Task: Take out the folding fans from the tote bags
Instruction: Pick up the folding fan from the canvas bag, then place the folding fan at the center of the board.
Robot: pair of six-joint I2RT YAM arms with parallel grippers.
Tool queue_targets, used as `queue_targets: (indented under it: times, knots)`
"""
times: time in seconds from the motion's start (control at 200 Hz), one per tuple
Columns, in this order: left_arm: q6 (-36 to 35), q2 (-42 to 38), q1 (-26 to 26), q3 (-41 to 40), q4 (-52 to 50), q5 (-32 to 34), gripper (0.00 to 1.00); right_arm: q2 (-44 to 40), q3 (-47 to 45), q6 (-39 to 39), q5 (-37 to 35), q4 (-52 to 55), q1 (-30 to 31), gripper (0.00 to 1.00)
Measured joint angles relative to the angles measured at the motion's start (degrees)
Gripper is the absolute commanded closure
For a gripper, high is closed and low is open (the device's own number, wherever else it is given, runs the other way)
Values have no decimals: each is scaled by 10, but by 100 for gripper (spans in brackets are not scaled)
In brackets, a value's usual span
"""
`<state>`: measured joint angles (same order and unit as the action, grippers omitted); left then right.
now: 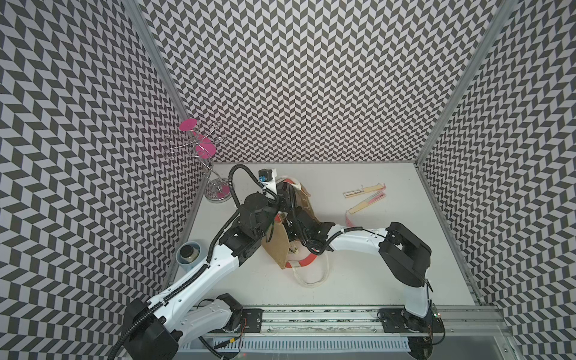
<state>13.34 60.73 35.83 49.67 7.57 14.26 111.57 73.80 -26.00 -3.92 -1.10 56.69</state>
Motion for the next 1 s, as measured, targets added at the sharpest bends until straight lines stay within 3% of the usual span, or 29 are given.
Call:
queue_targets:
  times: [0.481, 1.002]
  knots:
    - [1, 0, -6, 0, 0, -1, 100, -258, -144, 10, 13, -71, 0, 99]
    - [6, 0, -10, 1, 0, 1, 100, -460, -166, 37, -61, -78, -17, 99]
